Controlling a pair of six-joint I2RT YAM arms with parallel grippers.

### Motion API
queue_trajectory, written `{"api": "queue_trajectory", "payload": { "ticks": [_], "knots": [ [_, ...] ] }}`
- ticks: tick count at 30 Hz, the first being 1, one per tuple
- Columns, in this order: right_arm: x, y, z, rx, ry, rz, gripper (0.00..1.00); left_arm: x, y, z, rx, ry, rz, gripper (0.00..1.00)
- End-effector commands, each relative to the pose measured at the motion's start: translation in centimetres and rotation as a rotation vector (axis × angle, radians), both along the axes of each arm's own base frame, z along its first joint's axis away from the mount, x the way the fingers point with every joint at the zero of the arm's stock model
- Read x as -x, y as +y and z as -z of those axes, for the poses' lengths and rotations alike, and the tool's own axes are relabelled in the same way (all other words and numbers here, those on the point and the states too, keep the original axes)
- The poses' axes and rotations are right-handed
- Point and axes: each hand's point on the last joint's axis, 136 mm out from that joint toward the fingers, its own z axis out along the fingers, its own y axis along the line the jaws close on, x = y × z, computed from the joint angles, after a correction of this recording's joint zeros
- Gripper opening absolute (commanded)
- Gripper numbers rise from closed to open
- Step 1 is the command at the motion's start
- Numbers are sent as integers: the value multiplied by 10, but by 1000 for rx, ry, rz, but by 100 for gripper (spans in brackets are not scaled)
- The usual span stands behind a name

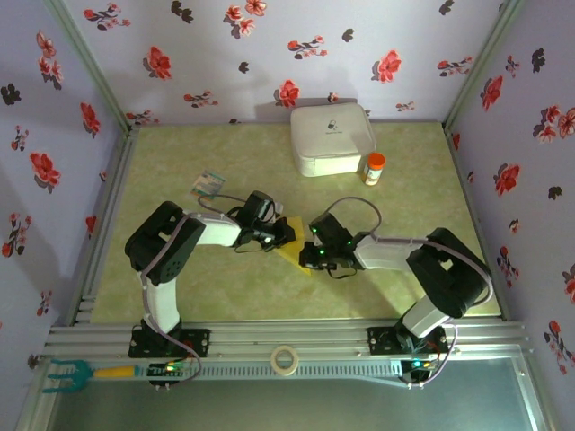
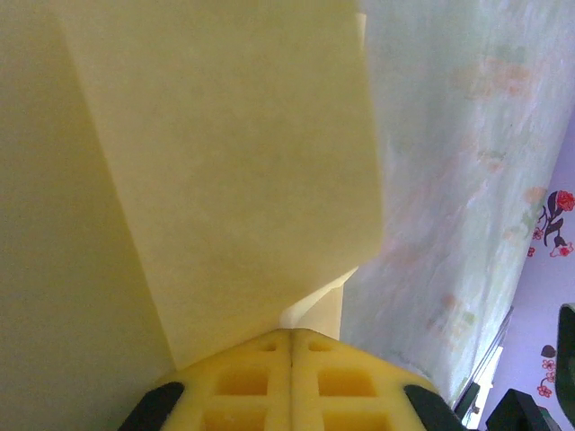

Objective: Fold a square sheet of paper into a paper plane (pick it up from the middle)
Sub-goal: Fourth fold the wing at the center of the table.

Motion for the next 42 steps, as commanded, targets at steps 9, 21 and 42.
{"api": "queue_trajectory", "payload": {
  "ticks": [9, 21, 42],
  "knots": [
    [3, 0, -30, -142, -9, 15, 8, 9, 13, 27, -85, 47, -9, 0],
    [13, 10, -3, -131, 80, -2, 8, 8, 12, 27, -87, 47, -9, 0],
    [35, -27, 15, -171, 135, 124, 11, 10, 14, 31, -94, 54, -12, 0]
  ]
}}
